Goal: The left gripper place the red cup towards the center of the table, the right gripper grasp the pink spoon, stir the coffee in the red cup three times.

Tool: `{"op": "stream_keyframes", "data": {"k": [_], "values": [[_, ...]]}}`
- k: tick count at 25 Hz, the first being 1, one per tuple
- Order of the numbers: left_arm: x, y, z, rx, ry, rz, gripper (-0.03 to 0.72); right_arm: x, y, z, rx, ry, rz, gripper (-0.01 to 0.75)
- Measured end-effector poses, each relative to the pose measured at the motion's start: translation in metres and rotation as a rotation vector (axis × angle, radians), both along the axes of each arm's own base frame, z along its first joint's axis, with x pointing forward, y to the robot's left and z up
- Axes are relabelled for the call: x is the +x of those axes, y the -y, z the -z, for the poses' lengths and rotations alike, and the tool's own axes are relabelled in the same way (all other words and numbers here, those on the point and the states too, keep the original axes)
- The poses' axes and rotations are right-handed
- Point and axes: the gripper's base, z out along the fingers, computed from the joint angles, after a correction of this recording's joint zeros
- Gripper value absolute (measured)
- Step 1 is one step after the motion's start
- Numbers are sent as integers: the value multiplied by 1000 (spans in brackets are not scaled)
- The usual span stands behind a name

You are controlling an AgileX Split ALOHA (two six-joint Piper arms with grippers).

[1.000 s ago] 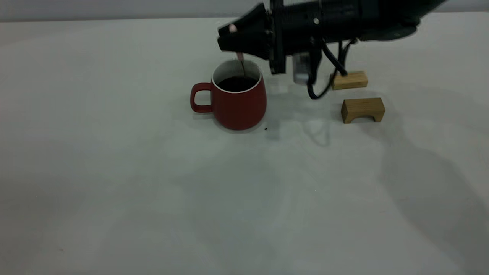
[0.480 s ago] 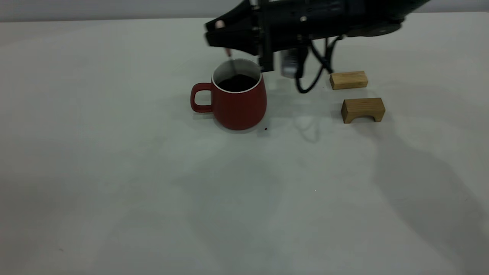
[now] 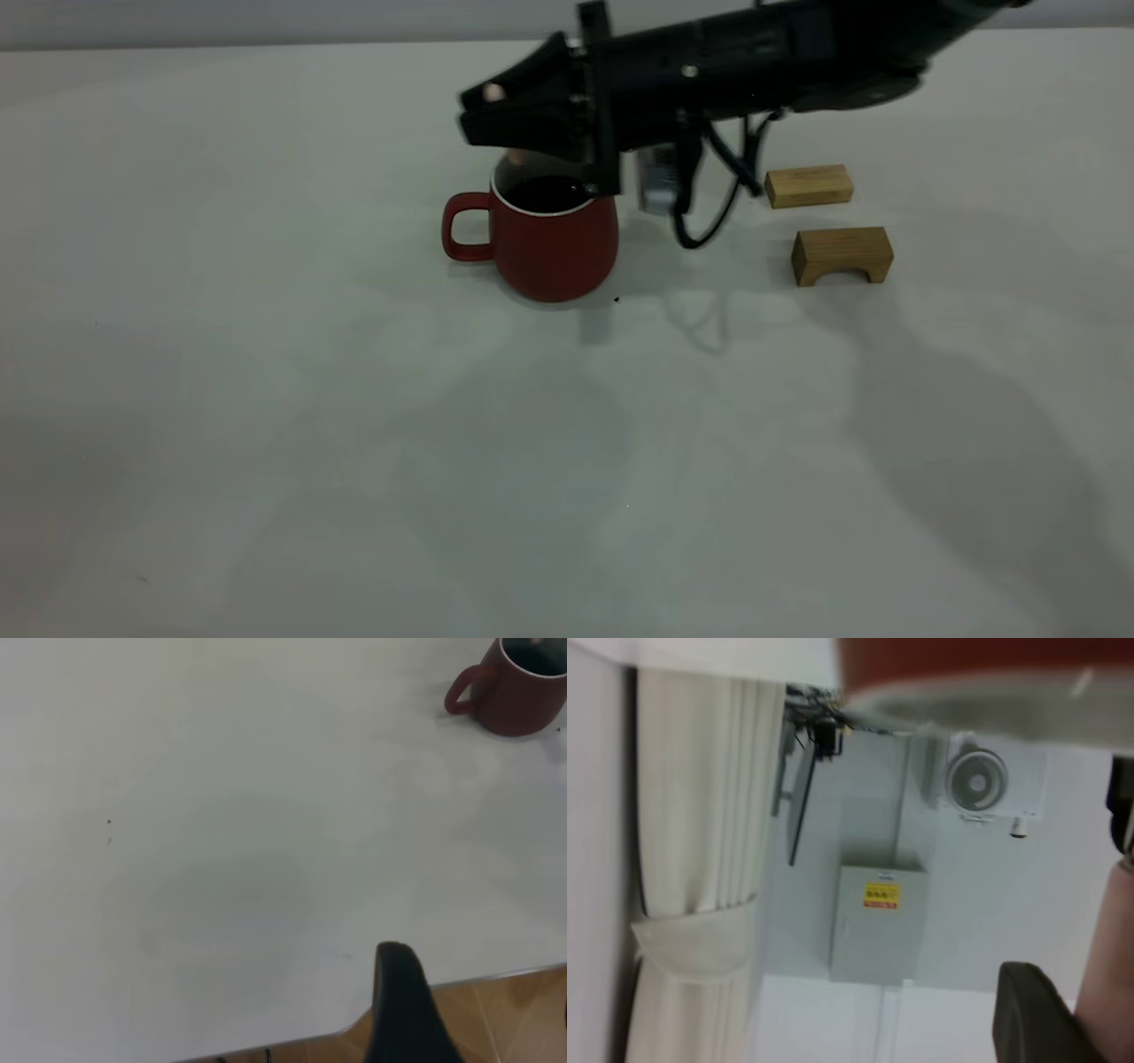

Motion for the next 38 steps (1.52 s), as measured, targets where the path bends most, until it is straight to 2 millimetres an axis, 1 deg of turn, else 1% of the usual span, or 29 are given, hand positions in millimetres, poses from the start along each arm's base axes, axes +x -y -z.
{"op": "stream_keyframes", "data": {"k": [1, 3, 8, 11, 17, 19, 21, 23, 26, 27, 29, 31, 34, 37, 38], "values": [[0, 0, 0, 0, 0, 0, 501, 4, -2, 0, 6, 14, -1, 129], [0, 0, 0, 0, 0, 0, 501, 9, 1, 1, 10, 23, 9, 129], [0, 0, 0, -1, 0, -1, 501, 20, 25, 2, 8, 15, 61, 129], [0, 0, 0, -1, 0, -1, 501, 20, 27, 3, 8, 7, 63, 129], [0, 0, 0, -1, 0, -1, 501, 12, 28, 10, 24, -34, 66, 130], [0, 0, 0, -1, 0, -1, 501, 12, 28, 9, 19, -22, 63, 152], [0, 0, 0, -1, 0, -1, 501, 11, 28, 9, -3, 12, 46, 209], [0, 0, 0, -1, 0, -1, 501, 11, 28, 3, -27, 90, 11, 302], [0, 0, 0, -1, 0, -1, 501, 12, 27, -16, -59, 259, -57, 423], [0, 0, 0, -1, 0, -1, 501, 12, 27, -24, -68, 311, -79, 454], [0, 0, 0, -1, 0, -1, 501, 11, 27, -36, -99, 414, -141, 492], [0, 0, 0, -1, 0, -1, 501, 8, 28, -49, -139, 497, -212, 506], [0, 0, 0, -1, 0, -1, 501, 1, 32, -63, -245, 617, -388, 511], [0, 0, 0, 0, 0, 0, 501, -8, 43, -81, -396, 733, -599, 500], [0, 0, 0, 0, 0, 0, 501, -9, 48, -90, -447, 772, -662, 488]]}}
